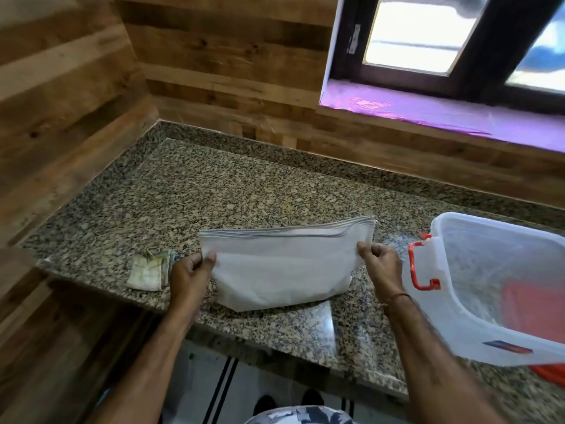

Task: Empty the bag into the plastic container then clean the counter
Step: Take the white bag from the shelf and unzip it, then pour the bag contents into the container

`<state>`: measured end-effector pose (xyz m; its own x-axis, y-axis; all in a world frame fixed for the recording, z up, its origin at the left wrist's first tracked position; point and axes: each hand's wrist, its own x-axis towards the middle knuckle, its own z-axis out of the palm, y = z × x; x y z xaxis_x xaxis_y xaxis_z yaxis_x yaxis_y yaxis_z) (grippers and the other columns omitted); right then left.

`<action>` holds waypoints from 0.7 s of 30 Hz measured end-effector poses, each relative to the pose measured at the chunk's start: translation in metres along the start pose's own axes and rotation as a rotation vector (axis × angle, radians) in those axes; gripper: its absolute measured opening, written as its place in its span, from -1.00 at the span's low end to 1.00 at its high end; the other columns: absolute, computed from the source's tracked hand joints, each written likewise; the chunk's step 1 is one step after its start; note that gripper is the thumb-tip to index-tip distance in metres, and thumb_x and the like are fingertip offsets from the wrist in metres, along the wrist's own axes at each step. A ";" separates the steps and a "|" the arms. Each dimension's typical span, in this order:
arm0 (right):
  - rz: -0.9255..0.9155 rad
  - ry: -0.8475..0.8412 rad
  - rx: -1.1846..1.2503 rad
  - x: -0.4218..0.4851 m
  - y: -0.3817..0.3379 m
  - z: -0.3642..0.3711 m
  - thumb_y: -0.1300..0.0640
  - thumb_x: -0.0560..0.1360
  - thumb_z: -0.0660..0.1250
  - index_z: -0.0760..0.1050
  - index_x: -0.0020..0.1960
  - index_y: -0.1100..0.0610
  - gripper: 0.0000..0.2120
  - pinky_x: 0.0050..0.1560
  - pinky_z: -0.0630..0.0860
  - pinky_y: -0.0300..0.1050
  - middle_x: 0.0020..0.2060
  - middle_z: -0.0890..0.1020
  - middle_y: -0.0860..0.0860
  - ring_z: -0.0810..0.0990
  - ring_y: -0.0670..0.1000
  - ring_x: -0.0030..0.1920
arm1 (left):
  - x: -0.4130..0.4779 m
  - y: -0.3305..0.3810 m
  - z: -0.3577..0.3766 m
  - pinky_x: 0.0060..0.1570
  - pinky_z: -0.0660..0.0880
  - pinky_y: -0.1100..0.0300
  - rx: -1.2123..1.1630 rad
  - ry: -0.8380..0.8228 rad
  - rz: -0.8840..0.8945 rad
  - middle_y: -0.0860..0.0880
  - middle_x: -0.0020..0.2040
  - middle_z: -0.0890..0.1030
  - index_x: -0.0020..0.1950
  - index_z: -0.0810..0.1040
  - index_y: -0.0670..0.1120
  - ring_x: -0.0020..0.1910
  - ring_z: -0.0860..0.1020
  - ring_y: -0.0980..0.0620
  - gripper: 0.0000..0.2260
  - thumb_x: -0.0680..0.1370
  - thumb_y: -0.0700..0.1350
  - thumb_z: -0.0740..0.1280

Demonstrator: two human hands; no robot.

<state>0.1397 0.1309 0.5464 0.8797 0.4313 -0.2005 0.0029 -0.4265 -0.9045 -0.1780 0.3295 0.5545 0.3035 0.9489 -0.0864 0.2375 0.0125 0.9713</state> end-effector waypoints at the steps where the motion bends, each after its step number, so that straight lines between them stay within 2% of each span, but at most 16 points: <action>1: 0.017 0.004 0.005 -0.002 0.000 0.001 -0.07 0.58 0.41 0.66 -0.16 0.14 -0.70 -0.23 0.50 -0.10 -0.37 0.65 -0.07 0.58 -0.02 -0.33 | 0.001 0.000 -0.001 -0.27 0.33 0.17 0.010 0.001 0.021 -0.13 -0.34 0.55 -0.20 0.63 -0.12 -0.33 0.45 0.03 -0.74 0.63 -0.02 0.38; 3: 0.130 -0.074 0.148 -0.004 0.001 -0.001 -0.05 0.64 0.33 0.62 -0.13 0.19 -0.67 -0.34 0.46 -0.10 -0.48 0.47 -0.03 0.44 -0.02 -0.49 | 0.004 0.001 -0.007 -0.27 0.32 0.17 0.043 -0.005 0.042 -0.07 -0.37 0.53 -0.18 0.62 -0.13 -0.37 0.42 0.05 -0.72 0.62 0.04 0.39; 4: 0.201 -0.145 0.239 -0.004 0.002 -0.004 -0.03 0.67 0.29 0.59 -0.09 0.19 -0.68 -0.37 0.52 -0.11 -0.50 0.43 -0.02 0.43 -0.03 -0.52 | 0.003 0.006 -0.010 -0.31 0.31 0.22 0.046 -0.033 0.048 0.03 -0.41 0.51 -0.15 0.63 -0.17 -0.43 0.41 0.08 -0.72 0.62 0.01 0.38; 5: 0.261 -0.221 0.320 -0.004 0.001 -0.007 -0.01 0.69 0.26 0.55 -0.06 0.16 -0.72 -0.35 0.60 -0.11 -0.50 0.44 -0.01 0.47 -0.04 -0.52 | 0.003 0.009 -0.013 -0.37 0.33 0.27 0.036 -0.075 0.044 0.12 -0.44 0.53 -0.14 0.64 -0.16 -0.47 0.44 0.15 -0.78 0.63 -0.06 0.37; 7: 0.345 -0.318 0.415 -0.004 -0.003 -0.012 0.02 0.70 0.21 0.49 -0.01 0.13 -0.78 -0.32 0.68 -0.08 -0.41 0.62 0.00 0.63 -0.01 -0.44 | 0.001 0.014 -0.017 -0.42 0.39 0.40 -0.013 -0.152 0.023 0.17 -0.41 0.62 -0.01 0.68 -0.11 -0.45 0.54 0.22 -0.88 0.64 -0.17 0.35; 8: 0.370 -0.346 0.456 -0.005 -0.005 -0.013 0.02 0.71 0.19 0.47 0.00 0.12 -0.79 -0.32 0.69 -0.08 -0.29 0.72 0.04 0.70 0.00 -0.37 | 0.000 0.016 -0.019 -0.46 0.37 0.41 -0.048 -0.180 -0.003 0.13 -0.40 0.64 0.04 0.68 -0.11 -0.48 0.52 0.19 -0.88 0.64 -0.18 0.34; 10: 0.387 -0.358 0.542 -0.006 -0.005 -0.013 0.05 0.72 0.14 0.46 0.02 0.16 -0.78 -0.30 0.70 -0.09 -0.09 0.74 0.15 0.77 0.02 -0.25 | 0.000 0.017 -0.021 -0.54 0.35 0.33 -0.119 -0.215 -0.075 -0.04 -0.27 0.72 0.06 0.65 -0.16 -0.52 0.49 0.10 -0.89 0.64 -0.16 0.35; 13: 0.414 -0.333 0.695 -0.008 -0.003 -0.009 0.09 0.73 0.09 0.46 0.07 0.29 -0.71 -0.28 0.70 -0.07 0.03 0.67 0.25 0.78 0.07 -0.19 | 0.000 0.015 -0.025 -0.46 0.55 0.29 -0.305 -0.219 -0.265 -0.25 0.01 0.73 0.06 0.56 -0.19 -0.29 0.71 0.02 -0.93 0.61 -0.21 0.38; 16: 0.477 -0.311 0.751 -0.008 0.001 -0.010 -0.09 0.71 0.09 0.46 0.10 0.36 -0.52 -0.27 0.71 -0.04 -0.07 0.72 0.31 0.78 0.12 -0.16 | -0.003 0.010 -0.026 -0.30 0.66 0.23 -0.465 -0.242 -0.354 -0.34 0.15 0.67 0.05 0.51 -0.23 -0.09 0.75 -0.06 -0.93 0.60 -0.25 0.34; 18: 0.539 -0.273 0.708 -0.006 0.001 -0.013 -0.25 0.66 0.12 0.51 -0.04 0.30 -0.41 -0.26 0.72 0.04 -0.20 0.71 0.32 0.76 0.25 -0.07 | -0.004 0.012 -0.028 -0.26 0.68 0.19 -0.537 -0.250 -0.431 -0.33 0.15 0.67 0.09 0.54 -0.26 -0.04 0.74 -0.10 -0.76 0.64 -0.07 0.29; 19: 0.554 -0.259 0.685 -0.006 -0.004 -0.014 -0.27 0.65 0.15 0.50 -0.14 0.25 -0.42 -0.25 0.71 0.07 -0.22 0.67 0.32 0.72 0.33 -0.01 | -0.002 0.013 -0.030 -0.26 0.69 0.17 -0.543 -0.256 -0.477 -0.31 0.12 0.69 0.15 0.56 -0.26 -0.04 0.74 -0.12 -0.64 0.64 0.06 0.28; 20: 0.570 -0.267 0.680 -0.005 -0.009 -0.015 -0.22 0.65 0.21 0.49 -0.17 0.24 -0.48 -0.26 0.69 0.08 -0.20 0.62 0.30 0.70 0.36 0.00 | -0.001 0.017 -0.031 -0.28 0.69 0.16 -0.529 -0.269 -0.514 -0.31 0.08 0.70 0.17 0.57 -0.26 -0.06 0.73 -0.13 -0.59 0.63 0.09 0.29; 21: 0.578 -0.295 0.669 -0.005 -0.013 -0.017 -0.12 0.66 0.26 0.49 -0.11 0.25 -0.57 -0.32 0.67 -0.01 -0.17 0.60 0.26 0.73 0.30 -0.11 | 0.000 0.021 -0.030 -0.32 0.68 0.16 -0.512 -0.285 -0.546 -0.31 0.05 0.70 0.16 0.58 -0.27 -0.12 0.72 -0.11 -0.65 0.62 0.01 0.33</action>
<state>0.1428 0.1212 0.5658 0.5028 0.5185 -0.6916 -0.7529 -0.1304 -0.6451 -0.2010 0.3390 0.5819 0.5073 0.6509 -0.5648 -0.0112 0.6604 0.7509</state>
